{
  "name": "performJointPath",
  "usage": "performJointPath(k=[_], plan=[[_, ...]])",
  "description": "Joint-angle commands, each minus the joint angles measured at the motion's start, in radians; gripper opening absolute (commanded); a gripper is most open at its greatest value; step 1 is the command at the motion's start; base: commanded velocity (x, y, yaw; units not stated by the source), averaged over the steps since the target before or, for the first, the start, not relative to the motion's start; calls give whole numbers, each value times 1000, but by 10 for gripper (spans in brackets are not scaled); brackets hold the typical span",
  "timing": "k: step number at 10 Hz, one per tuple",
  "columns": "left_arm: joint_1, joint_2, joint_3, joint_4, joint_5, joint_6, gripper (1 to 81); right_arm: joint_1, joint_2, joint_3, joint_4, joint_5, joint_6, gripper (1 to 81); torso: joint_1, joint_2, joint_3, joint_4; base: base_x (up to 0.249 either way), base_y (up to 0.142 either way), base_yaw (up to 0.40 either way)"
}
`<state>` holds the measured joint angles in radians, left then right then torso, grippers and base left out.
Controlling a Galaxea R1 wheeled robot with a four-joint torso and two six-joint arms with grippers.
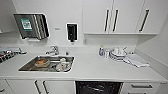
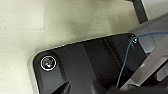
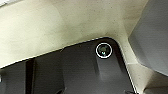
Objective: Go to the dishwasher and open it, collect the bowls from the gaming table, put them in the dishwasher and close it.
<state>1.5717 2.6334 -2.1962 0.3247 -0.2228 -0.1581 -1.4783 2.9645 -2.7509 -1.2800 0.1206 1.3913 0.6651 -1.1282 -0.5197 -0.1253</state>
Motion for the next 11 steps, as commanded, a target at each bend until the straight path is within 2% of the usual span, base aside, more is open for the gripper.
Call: performJointPath(k=[1, 10, 11], plan=[[-29, -18, 7, 10, 37, 2, 811, 19, 37, 27, -28, 2, -1, 811, -63, 98, 0, 0, 0, 0, 0], [-29, -13, 6, 10, 43, 8, 811, 12, 38, 30, -29, 1, 0, 811, -262, 405, 0, 0, 0, 0, 0], [-29, -13, 3, 10, 43, 9, 811, 11, 38, 30, -28, 1, 2, 811, -286, 443, 75, 0, 0, 0, 0]])
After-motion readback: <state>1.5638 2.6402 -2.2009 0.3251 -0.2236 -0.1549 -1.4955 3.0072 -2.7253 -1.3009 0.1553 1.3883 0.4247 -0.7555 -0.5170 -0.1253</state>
